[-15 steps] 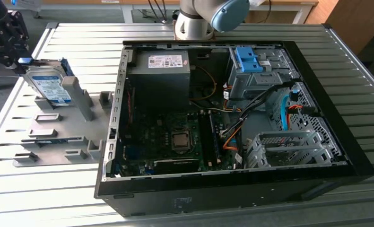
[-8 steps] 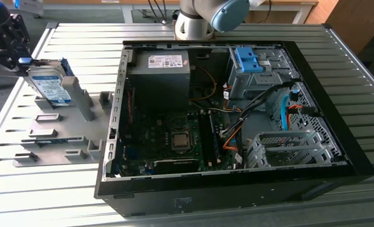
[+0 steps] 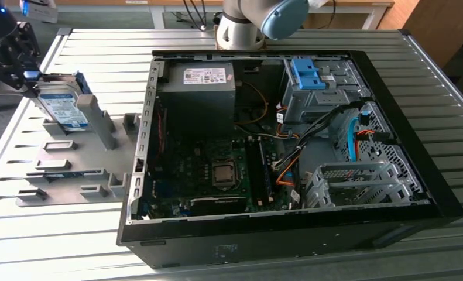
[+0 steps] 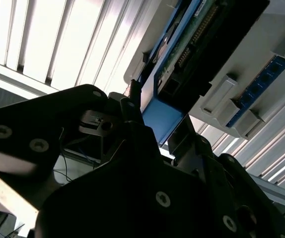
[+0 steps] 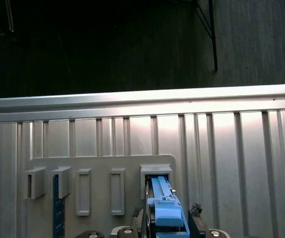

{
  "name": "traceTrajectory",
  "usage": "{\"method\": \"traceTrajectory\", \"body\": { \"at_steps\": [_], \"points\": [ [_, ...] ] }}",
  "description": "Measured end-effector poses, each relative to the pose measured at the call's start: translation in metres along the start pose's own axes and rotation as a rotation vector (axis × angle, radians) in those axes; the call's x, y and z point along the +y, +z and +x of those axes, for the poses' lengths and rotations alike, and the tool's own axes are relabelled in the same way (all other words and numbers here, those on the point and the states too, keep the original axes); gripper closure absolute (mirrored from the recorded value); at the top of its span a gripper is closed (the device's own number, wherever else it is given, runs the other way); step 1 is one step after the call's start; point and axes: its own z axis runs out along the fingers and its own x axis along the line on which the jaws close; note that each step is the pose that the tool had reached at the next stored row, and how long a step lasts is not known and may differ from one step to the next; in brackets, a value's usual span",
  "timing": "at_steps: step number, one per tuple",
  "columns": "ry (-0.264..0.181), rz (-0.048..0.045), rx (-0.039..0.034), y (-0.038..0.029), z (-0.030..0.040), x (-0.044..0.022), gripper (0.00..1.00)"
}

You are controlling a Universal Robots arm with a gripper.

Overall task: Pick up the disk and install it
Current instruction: 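Pick up the disk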

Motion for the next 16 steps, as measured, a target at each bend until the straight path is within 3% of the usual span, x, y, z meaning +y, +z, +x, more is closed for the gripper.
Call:
{"method": "traceTrajectory", "body": {
  "at_steps": [12, 13, 16],
  "points": [
    [0.004, 0.0002, 0.0014, 0.0038, 0.0001, -0.0004, 0.54],
    [0.004, 0.0003, 0.0018, 0.0038, 0.0001, -0.0004, 0.61],
    [0.004, 0.0006, 0.004, 0.0039, 0.0002, -0.0004, 0.61]
  ]
}}
